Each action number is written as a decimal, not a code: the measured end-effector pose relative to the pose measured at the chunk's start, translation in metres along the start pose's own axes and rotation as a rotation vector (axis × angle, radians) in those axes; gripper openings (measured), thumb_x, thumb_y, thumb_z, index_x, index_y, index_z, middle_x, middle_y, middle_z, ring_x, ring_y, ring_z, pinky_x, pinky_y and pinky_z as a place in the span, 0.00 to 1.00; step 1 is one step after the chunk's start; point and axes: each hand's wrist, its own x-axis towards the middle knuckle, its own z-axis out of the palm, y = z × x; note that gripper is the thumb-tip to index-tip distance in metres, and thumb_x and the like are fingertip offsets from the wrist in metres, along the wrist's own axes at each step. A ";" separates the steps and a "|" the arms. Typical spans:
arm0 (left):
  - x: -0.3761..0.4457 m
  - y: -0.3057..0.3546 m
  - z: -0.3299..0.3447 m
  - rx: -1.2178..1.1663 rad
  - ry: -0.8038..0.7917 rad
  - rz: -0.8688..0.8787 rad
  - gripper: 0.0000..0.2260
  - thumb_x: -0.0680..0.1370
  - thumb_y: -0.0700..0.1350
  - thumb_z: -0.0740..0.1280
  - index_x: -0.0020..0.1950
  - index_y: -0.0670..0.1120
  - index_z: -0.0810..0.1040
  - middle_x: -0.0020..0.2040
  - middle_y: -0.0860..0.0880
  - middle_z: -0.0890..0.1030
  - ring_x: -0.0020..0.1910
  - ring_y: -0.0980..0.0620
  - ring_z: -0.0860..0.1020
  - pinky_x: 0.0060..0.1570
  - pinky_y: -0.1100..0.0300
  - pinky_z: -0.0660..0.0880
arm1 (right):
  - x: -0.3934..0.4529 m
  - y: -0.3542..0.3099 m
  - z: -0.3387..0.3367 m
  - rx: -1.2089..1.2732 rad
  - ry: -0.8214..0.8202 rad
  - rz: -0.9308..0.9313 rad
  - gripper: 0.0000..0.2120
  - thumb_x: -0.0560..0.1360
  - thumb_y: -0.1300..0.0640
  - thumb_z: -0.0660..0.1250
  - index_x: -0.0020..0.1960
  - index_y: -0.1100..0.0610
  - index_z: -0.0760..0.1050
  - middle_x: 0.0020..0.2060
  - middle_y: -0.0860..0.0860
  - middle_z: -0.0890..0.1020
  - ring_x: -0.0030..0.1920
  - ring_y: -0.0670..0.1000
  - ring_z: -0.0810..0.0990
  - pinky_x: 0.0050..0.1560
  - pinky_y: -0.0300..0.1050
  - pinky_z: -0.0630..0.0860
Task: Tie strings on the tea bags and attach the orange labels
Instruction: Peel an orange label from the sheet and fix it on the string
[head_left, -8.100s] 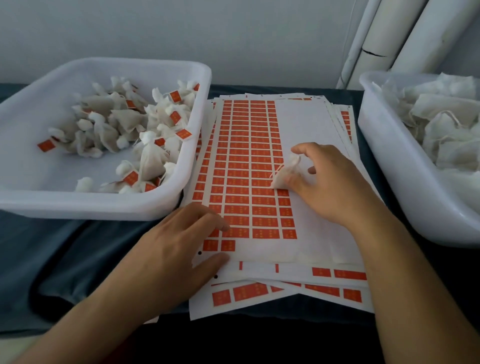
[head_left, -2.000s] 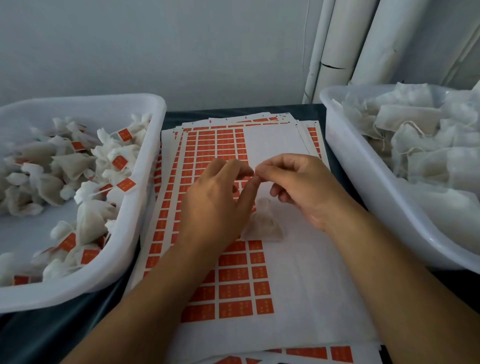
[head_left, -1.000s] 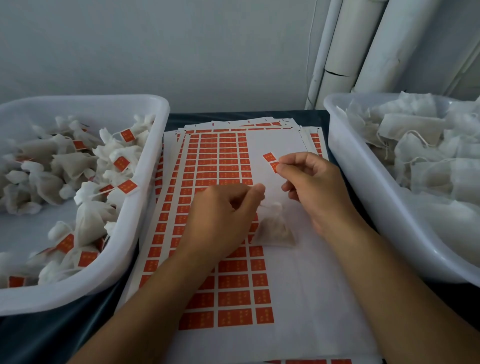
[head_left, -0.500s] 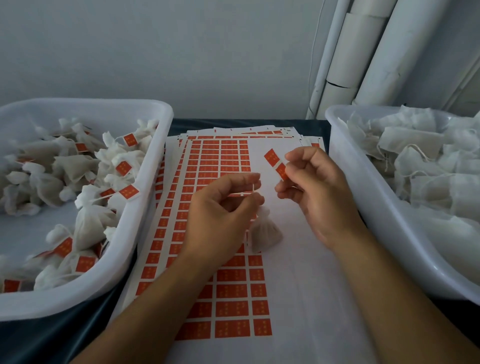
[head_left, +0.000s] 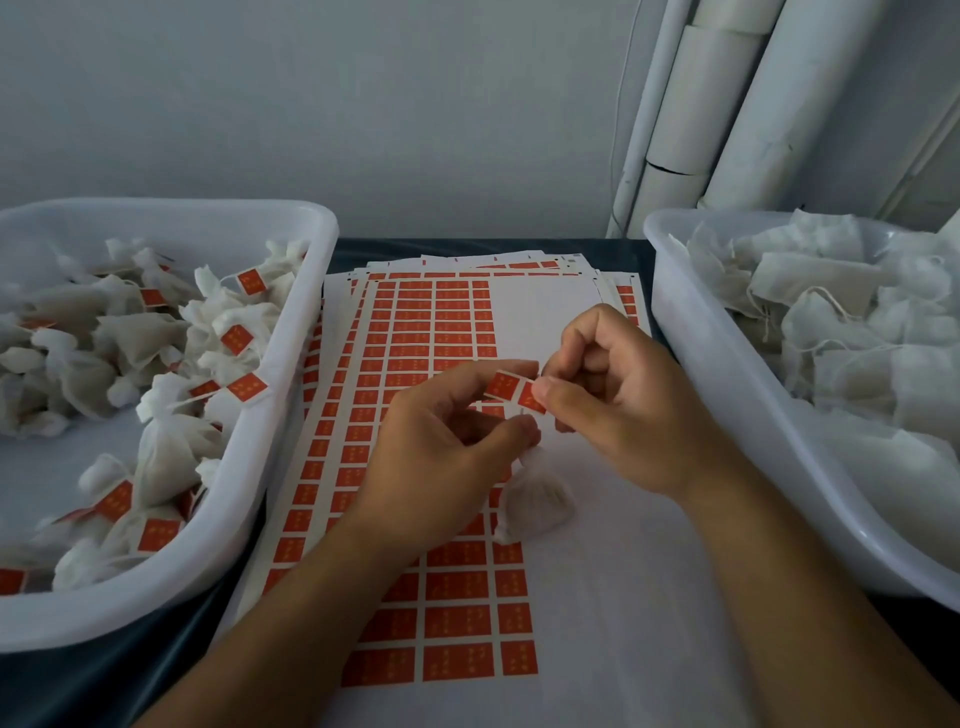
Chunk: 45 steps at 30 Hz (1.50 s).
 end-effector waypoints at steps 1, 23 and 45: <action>0.000 0.000 0.000 0.000 0.001 0.004 0.17 0.78 0.38 0.72 0.61 0.57 0.81 0.47 0.57 0.87 0.42 0.52 0.86 0.41 0.65 0.82 | 0.000 0.000 0.000 -0.014 0.010 -0.001 0.09 0.74 0.54 0.71 0.46 0.49 0.71 0.40 0.49 0.83 0.38 0.52 0.82 0.42 0.47 0.82; -0.001 0.001 0.003 0.010 0.065 0.072 0.10 0.80 0.41 0.69 0.60 0.52 0.83 0.44 0.57 0.86 0.40 0.54 0.86 0.40 0.66 0.81 | -0.001 -0.001 -0.002 -0.103 -0.006 0.075 0.09 0.77 0.56 0.74 0.48 0.50 0.73 0.38 0.46 0.83 0.39 0.50 0.83 0.42 0.48 0.84; -0.001 -0.001 0.007 0.027 0.078 -0.001 0.22 0.79 0.46 0.71 0.71 0.56 0.72 0.47 0.58 0.83 0.43 0.51 0.83 0.39 0.63 0.82 | -0.002 -0.006 0.007 -0.229 0.036 0.049 0.03 0.79 0.50 0.69 0.50 0.47 0.79 0.46 0.39 0.82 0.51 0.40 0.80 0.49 0.30 0.77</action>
